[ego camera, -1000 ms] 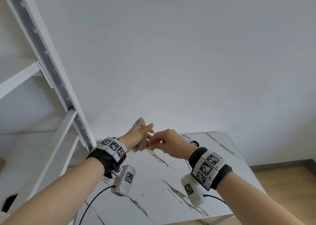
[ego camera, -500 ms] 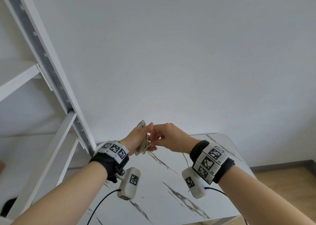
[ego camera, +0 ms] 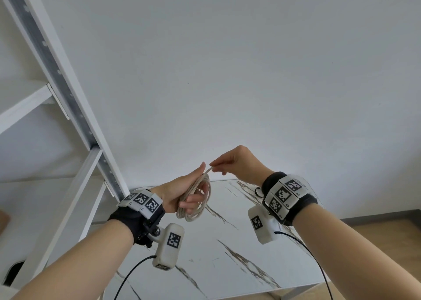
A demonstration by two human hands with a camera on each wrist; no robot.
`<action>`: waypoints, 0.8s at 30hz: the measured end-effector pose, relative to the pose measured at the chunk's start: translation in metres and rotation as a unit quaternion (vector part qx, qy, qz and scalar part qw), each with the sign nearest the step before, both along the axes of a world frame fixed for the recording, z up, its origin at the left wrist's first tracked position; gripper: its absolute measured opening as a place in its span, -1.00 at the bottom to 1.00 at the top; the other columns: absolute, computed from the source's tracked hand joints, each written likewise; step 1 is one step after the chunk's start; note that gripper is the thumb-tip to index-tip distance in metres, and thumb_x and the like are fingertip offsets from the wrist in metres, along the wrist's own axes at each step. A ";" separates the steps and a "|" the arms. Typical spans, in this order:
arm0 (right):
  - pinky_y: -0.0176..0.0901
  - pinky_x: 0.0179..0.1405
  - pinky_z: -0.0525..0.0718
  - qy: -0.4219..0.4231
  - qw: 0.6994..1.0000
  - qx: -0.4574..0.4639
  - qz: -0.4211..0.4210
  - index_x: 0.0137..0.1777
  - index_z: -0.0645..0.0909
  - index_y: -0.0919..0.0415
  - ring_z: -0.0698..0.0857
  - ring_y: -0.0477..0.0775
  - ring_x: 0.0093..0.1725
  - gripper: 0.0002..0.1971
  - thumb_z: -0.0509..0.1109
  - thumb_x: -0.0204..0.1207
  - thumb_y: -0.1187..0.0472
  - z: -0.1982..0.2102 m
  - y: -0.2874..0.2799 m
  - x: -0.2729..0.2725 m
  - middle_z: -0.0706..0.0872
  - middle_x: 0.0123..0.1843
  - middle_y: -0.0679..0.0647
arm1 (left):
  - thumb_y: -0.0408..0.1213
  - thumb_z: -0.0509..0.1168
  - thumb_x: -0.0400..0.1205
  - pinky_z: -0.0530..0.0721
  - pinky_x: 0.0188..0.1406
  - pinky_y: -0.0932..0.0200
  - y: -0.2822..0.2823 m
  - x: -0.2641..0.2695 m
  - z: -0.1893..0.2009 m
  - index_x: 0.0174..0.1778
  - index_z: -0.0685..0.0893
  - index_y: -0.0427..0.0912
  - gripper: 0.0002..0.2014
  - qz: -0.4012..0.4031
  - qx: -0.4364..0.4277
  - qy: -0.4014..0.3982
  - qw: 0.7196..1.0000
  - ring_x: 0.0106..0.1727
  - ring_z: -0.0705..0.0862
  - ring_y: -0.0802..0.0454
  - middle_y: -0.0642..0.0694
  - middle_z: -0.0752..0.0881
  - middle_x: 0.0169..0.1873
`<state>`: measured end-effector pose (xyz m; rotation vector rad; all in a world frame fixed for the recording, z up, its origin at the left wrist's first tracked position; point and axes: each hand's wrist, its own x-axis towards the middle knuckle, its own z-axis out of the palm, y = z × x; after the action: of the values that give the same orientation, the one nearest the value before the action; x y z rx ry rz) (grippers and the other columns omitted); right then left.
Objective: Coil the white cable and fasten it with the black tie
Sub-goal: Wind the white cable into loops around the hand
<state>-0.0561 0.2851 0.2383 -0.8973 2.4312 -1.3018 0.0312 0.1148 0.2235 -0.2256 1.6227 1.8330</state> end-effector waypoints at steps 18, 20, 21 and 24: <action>0.24 0.14 0.65 -0.161 0.969 -0.184 -0.037 0.11 0.69 0.38 0.59 0.15 -0.16 -0.77 0.21 0.64 0.34 -0.038 -0.013 0.021 0.67 -0.16 0.28 | -0.11 0.03 0.52 0.59 -0.55 0.29 0.002 0.000 0.031 -0.51 0.46 -0.12 -0.69 0.059 0.183 0.043 0.980 -0.81 0.40 0.08 0.01 0.35 -0.88; 0.36 0.05 0.61 -0.158 0.971 -0.173 -0.042 0.00 0.73 0.23 0.52 0.27 -0.24 -0.76 0.20 0.64 0.34 -0.046 -0.015 0.023 0.62 -0.22 0.47 | -0.12 0.03 0.51 0.63 -0.51 0.27 0.003 -0.001 0.036 -0.53 0.47 -0.13 -0.68 0.075 0.215 0.052 0.972 -0.78 0.42 0.08 0.00 0.37 -0.86; 0.39 0.01 0.60 -0.158 0.973 -0.164 -0.044 -0.07 0.73 0.20 0.52 0.27 -0.25 -0.74 0.19 0.63 0.36 -0.050 -0.017 0.024 0.61 -0.22 0.56 | -0.12 0.04 0.51 0.65 -0.48 0.24 0.004 -0.001 0.038 -0.53 0.47 -0.13 -0.68 0.086 0.233 0.059 0.967 -0.75 0.44 0.07 -0.01 0.39 -0.83; 0.11 -0.13 0.55 -0.162 0.976 -0.138 -0.038 -0.18 0.71 0.29 0.51 0.16 -0.23 -0.73 0.18 0.58 0.44 -0.057 -0.023 0.032 0.63 -0.28 0.34 | -0.11 0.09 0.52 0.70 -0.38 0.17 0.006 -0.005 0.041 -0.51 0.46 -0.14 -0.69 0.130 0.280 0.079 0.948 -0.65 0.49 0.04 -0.02 0.44 -0.74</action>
<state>-0.0238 0.2617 0.1809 -0.5971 2.0852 -1.6959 0.0264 0.1207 0.2642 -0.0387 1.1408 2.4867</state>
